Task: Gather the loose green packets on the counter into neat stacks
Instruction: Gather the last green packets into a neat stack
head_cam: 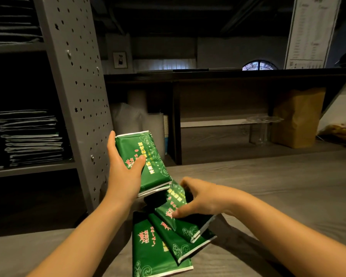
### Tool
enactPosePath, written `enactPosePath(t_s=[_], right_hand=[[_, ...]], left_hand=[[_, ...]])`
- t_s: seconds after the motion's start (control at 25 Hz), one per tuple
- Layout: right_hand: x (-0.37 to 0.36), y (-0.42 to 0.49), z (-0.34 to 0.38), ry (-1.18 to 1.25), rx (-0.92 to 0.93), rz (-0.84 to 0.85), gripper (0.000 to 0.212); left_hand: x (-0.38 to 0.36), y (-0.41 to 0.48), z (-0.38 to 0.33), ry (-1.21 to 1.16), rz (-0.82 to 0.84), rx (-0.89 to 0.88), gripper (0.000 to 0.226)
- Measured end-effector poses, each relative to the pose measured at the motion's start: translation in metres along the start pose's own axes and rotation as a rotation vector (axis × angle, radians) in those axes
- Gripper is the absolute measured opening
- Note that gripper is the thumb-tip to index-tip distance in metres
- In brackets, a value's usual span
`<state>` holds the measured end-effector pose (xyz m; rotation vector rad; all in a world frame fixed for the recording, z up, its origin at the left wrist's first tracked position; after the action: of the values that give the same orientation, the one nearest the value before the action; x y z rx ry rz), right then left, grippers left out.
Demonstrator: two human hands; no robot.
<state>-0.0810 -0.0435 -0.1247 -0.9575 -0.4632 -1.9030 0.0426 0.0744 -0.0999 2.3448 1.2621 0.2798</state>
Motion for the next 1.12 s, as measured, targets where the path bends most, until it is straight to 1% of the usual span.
enactPosePath(t_s=[0.08, 0.16, 0.2, 0.28, 0.36, 0.44, 0.52, 0.64, 0.76, 0.84, 0.92, 0.96, 1.04, 1.12], right_hand=[[0.003, 0.002, -0.001, 0.052, 0.039, -0.164, 0.048], [0.010, 0.003, -0.002, 0.088, 0.063, -0.365, 0.043], [0.014, 0.003, -0.003, 0.154, 0.079, -0.468, 0.043], [0.023, 0.001, -0.003, 0.448, 0.133, -0.610, 0.040], [0.026, -0.002, 0.002, 0.716, 0.187, -0.620, 0.033], [0.020, -0.004, 0.008, 0.763, 0.268, -0.590, 0.029], [0.009, -0.005, 0.016, 0.722, 0.352, -0.580, 0.033], [-0.008, -0.001, 0.023, 0.703, 0.409, -0.586, 0.040], [-0.023, -0.003, 0.030, 0.683, 0.465, -0.546, 0.047], [-0.032, -0.002, 0.031, 0.637, 0.489, -0.511, 0.054], [-0.035, 0.002, 0.030, 0.549, 0.495, -0.476, 0.065], [-0.033, 0.004, 0.030, 0.506, 0.495, -0.456, 0.065], [-0.021, 0.005, 0.028, 0.496, 0.486, -0.432, 0.055], [-0.008, 0.006, 0.021, 0.433, 0.398, -0.461, 0.050]], left_hand=[[0.001, 0.001, 0.000, -0.042, -0.004, 0.034, 0.075], [0.001, 0.002, -0.001, -0.091, -0.001, 0.073, 0.071], [0.001, 0.003, -0.002, -0.106, 0.004, 0.089, 0.069], [0.000, 0.003, -0.003, -0.118, 0.014, 0.115, 0.067], [-0.001, 0.002, -0.003, -0.109, 0.029, 0.140, 0.066], [-0.003, 0.000, -0.003, -0.073, 0.062, 0.149, 0.066], [-0.007, -0.004, -0.004, -0.078, 0.096, 0.131, 0.064], [-0.012, -0.009, -0.006, -0.133, 0.127, 0.102, 0.054], [-0.016, -0.013, -0.005, -0.187, 0.169, 0.093, 0.047], [-0.019, -0.014, -0.002, -0.208, 0.213, 0.081, 0.054], [-0.020, -0.015, 0.000, -0.152, 0.213, 0.039, 0.065], [-0.019, -0.014, 0.000, -0.113, 0.195, 0.013, 0.069], [-0.016, -0.012, 0.000, -0.086, 0.147, -0.006, 0.071], [-0.011, -0.008, -0.001, -0.109, 0.105, 0.002, 0.069]])
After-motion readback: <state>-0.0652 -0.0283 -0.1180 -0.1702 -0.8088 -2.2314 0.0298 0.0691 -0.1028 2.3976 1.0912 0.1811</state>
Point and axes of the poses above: each hand's wrist, its own y-axis towards the middle knuckle, its own x-axis out of the back of the hand, z = x × y, the point moved 1 cm from there along y, towards the middle knuckle, and after that the axes turned 2 degrees about -z, right-handed, at the moved point
